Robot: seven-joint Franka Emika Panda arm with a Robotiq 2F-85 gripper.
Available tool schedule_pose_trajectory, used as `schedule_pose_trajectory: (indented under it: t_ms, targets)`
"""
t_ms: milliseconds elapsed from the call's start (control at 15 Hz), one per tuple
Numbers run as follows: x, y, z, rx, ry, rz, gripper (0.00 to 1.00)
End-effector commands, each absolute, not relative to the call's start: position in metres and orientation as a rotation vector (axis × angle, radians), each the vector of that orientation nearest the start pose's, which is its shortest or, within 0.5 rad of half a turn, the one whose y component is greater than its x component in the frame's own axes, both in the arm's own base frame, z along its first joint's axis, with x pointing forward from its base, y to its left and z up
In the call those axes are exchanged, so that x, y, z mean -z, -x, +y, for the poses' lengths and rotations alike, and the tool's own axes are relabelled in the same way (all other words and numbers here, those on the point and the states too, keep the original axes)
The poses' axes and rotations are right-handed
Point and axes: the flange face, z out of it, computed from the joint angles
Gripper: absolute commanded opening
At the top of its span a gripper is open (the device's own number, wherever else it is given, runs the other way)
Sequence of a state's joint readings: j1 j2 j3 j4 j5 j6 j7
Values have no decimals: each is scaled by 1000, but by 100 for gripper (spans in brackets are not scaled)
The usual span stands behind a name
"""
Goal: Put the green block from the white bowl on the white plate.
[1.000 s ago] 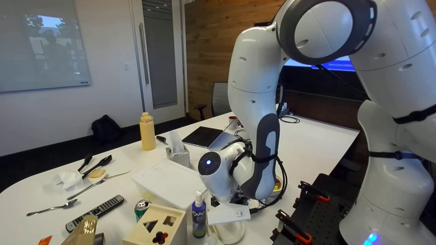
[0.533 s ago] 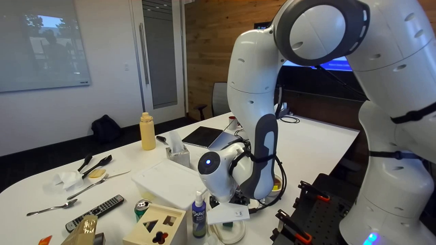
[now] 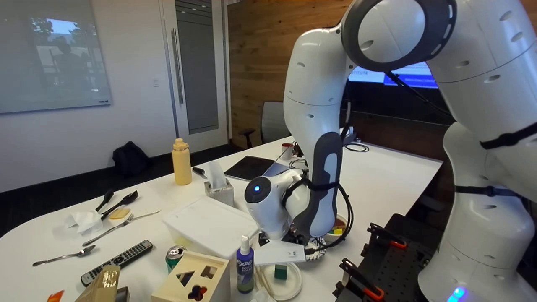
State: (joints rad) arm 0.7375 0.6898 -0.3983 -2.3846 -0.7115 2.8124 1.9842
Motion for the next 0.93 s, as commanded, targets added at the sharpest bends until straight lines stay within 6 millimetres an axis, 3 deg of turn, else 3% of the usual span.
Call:
schedule_pose_trajectory:
  t_ms: [0, 467, 867]
  targets:
    - [-88, -410, 111, 347, 3150, 1554, 100]
    - [-190, -418, 39, 175, 3057, 1352, 100]
    - [-263, -422, 20, 47, 3039, 1070, 100]
